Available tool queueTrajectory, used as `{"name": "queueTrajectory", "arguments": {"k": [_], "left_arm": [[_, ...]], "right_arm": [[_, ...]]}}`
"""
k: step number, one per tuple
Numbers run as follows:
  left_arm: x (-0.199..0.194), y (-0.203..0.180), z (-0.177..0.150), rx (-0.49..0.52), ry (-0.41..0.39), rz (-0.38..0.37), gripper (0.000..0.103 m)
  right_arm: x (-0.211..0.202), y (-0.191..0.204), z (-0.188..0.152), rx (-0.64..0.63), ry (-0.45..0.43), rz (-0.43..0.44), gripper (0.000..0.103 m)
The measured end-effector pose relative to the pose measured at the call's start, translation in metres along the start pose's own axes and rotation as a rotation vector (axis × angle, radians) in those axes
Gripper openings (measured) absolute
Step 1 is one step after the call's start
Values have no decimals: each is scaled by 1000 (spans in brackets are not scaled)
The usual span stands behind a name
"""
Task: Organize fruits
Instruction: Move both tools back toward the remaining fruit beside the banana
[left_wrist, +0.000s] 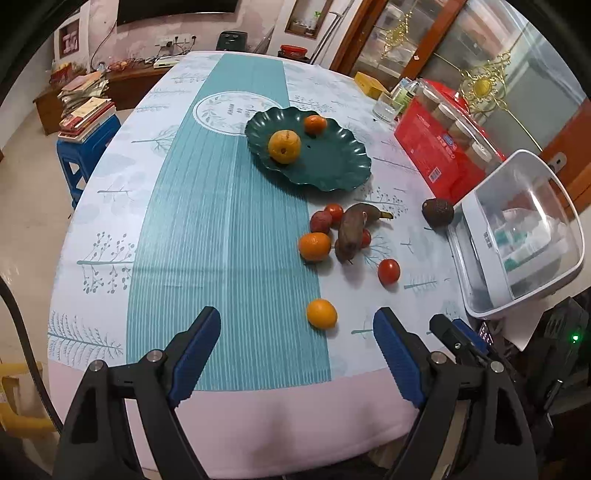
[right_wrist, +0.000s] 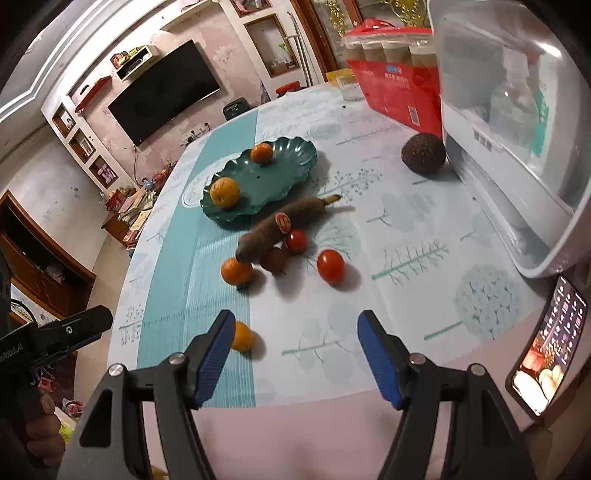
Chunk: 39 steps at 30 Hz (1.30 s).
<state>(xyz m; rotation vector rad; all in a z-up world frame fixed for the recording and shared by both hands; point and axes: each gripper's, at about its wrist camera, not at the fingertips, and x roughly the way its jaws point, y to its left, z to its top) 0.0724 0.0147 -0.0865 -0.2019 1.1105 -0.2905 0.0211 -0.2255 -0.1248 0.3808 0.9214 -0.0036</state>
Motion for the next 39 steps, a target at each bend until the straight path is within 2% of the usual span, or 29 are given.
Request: {"name": "queueTrajectory", "arguments": {"k": [5,12,18,21,27,33,39], "left_arm": [[7,-11,7,-10,-26,7,84],[27,-27,21,-45,-30,68,84],[47,-34,21,-74,-30,156,84],[62,-37,19,-93,12,204,84],[91,-35,8,-152,106,228,85],[120,-30,-4,-235,217,276,86],[140,-28,-17,-312,244,271,86]], "right_arm": [[7,-8,7,-76,22,-20,69],[22,-21,31,-192,65,-14,69],[43,-27,52,-288,101,19,69],[54,-27,56,-338,121,40,69],[77,-27,55,-420,168,90,69],[93,-25,53,-485,165,122,69],[104,-22,49,-526,167,160,69]]}}
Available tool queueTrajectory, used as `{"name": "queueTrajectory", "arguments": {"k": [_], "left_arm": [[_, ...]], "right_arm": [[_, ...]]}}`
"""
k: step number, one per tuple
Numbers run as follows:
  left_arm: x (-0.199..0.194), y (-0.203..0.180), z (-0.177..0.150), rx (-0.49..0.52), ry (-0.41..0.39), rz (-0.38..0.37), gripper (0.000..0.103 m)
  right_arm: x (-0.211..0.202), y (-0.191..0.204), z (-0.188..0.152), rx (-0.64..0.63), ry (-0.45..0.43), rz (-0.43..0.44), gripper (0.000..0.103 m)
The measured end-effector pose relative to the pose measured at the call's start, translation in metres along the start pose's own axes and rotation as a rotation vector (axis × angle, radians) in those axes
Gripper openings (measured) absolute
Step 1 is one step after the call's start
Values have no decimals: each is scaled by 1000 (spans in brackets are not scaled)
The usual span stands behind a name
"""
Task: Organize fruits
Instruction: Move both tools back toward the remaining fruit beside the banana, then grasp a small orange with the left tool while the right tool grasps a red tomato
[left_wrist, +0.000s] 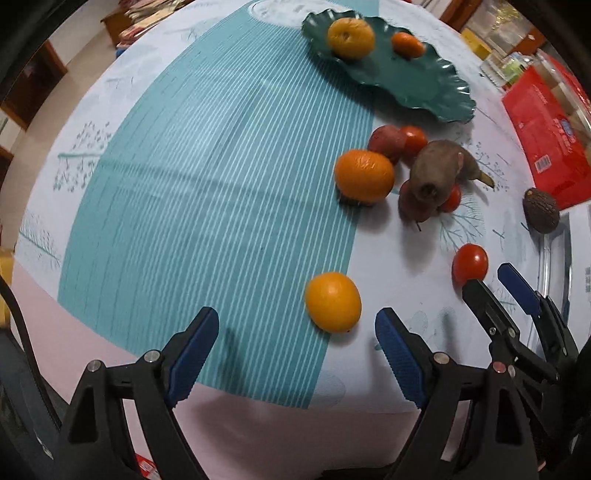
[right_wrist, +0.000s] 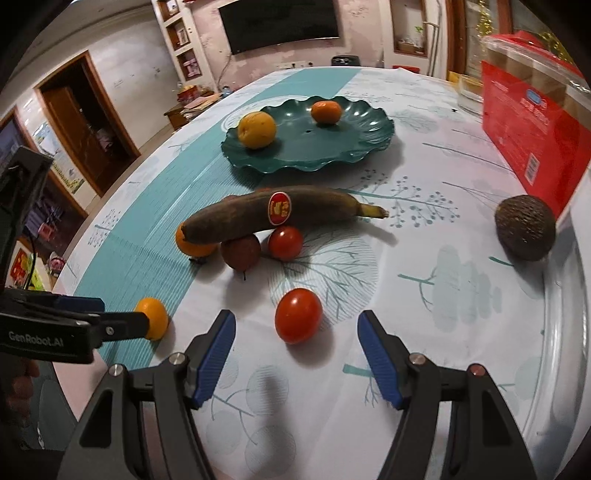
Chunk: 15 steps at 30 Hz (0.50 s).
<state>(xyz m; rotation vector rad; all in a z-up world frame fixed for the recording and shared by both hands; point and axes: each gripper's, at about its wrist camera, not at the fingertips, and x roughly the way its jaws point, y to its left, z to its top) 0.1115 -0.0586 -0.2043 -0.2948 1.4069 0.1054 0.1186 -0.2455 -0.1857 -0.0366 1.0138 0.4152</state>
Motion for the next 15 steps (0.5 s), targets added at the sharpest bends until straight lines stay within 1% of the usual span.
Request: {"name": "queueTrajectory", "arguments": {"k": [3,7,9,11,12,13,15], "left_arm": [[3,-3,-2,-16,-17,-8,86],[5,-9,-2,-11,-48,-20,85],[5,-11,-1,-12,-60,-25,78],[7,-17,2,-14,-72,-23,72],[7,-17,3,-15,-75,-23,67],[8,-19,4,-15,-76,-23,64],[8,-20,5,-16,-75,-27,50]], "right_arm": [[4,0,0,-23,-5,9,69],[10,1,1,-49,0,24,69],[14,0,2,-54,6,32,69],[15,1,2,-64,8,31,66],[16,1,2,-70,9,32,63],[17,1,2,-74,10,35,60],[18,-1,2,-73,14,39,56]]}}
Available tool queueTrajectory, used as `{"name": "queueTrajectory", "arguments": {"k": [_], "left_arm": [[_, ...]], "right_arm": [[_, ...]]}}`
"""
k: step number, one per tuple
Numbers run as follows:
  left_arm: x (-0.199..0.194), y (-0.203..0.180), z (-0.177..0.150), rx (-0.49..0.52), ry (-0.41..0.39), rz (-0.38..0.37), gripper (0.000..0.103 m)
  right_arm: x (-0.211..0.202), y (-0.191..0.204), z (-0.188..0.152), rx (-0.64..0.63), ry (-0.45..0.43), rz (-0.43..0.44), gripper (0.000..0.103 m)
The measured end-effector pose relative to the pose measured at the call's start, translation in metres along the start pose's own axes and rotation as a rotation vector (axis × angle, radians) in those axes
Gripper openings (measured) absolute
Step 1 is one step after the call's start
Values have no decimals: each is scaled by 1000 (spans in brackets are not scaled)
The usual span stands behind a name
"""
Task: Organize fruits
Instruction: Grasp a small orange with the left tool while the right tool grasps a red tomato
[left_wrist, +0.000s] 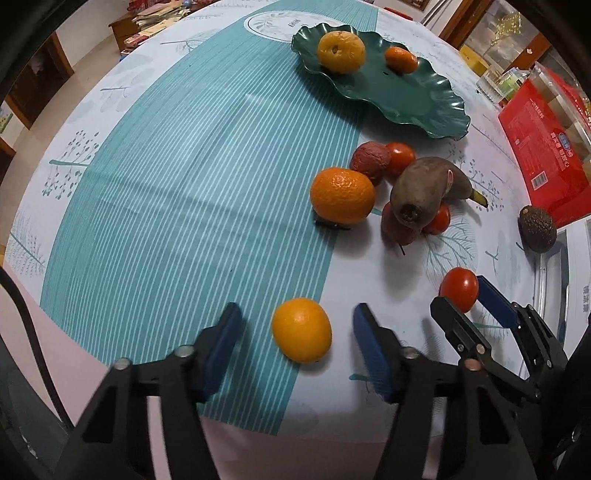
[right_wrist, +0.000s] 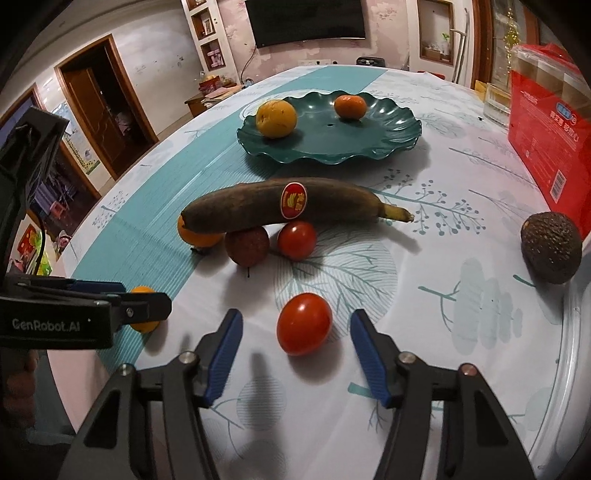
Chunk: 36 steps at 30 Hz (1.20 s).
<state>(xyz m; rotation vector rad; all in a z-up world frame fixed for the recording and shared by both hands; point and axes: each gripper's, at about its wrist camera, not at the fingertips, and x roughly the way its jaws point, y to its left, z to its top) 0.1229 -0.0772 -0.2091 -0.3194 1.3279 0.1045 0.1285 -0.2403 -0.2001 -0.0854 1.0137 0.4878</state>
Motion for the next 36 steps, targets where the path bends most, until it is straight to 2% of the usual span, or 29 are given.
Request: {"name": "queueTrajectory", "arguments": {"k": [3,5,11,18,27,36], "left_arm": [[1,0,0,1,5,-14,36],[0,0,-2,-1,3,-23,31],[-4,-3,-4,24,-20,-51,31],[-16,-3,-4,61,-54,-69,30],[-41,16,-3,97,-92,-82,30],[-74,32,28,222,-73,-111,30]], "right_arm": [[2,-2,-1,1,11,-1,50],[3,-2,-1,2,15,-1,45],[3,-1,-3,-10,24,-15,31],[-2,-1,-5,-2,42,-38,31],[-14,2,-6,19,37,-100,31],[-32,20,1,60,-4,-192,31]]}}
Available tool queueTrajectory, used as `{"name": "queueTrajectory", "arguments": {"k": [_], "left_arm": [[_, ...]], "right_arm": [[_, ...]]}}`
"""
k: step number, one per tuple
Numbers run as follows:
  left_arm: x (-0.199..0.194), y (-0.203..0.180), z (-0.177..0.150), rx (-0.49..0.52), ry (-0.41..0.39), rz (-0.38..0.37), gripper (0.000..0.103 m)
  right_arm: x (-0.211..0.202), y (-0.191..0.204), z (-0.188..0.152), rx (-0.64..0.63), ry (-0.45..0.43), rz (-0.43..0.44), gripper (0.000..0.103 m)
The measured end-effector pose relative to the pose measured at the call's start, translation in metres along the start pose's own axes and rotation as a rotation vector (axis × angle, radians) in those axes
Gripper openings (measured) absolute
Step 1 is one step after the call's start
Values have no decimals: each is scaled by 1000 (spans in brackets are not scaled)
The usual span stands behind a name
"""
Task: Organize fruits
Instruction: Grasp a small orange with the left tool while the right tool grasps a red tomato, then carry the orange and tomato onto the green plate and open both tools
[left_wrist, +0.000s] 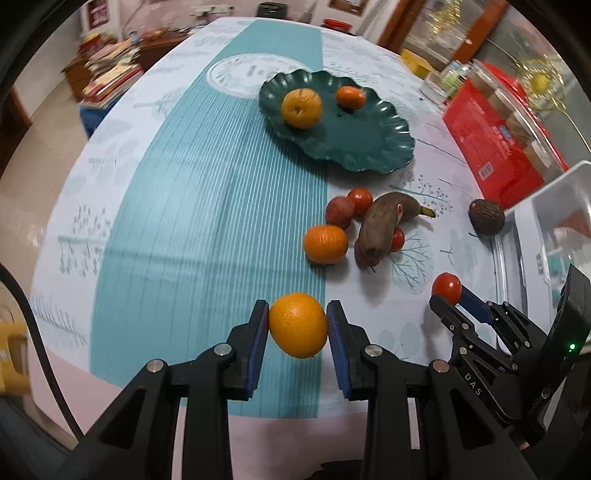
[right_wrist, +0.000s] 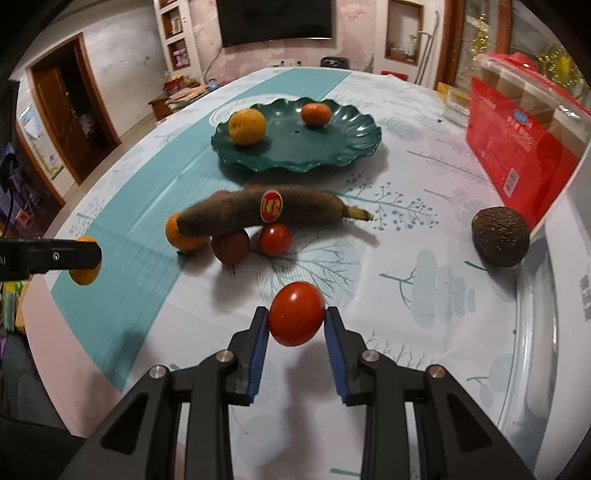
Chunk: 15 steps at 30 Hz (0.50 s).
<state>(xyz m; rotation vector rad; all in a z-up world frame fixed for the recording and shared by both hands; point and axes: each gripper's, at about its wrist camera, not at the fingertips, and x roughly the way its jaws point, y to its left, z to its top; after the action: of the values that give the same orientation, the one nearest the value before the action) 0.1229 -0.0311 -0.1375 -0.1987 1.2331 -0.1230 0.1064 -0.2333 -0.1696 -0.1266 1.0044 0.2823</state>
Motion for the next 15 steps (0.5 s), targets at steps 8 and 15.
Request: {"name": "queueTrajectory", "arguments": {"k": [8,15], "left_arm": [[-25,4,40,123,12,-47,31],[-40,-2,82,207,-12,-72,31]], "right_arm": [[-15,21,16,43,-11,-47,31],[-26,30,51,48,-42,-72,31]]}}
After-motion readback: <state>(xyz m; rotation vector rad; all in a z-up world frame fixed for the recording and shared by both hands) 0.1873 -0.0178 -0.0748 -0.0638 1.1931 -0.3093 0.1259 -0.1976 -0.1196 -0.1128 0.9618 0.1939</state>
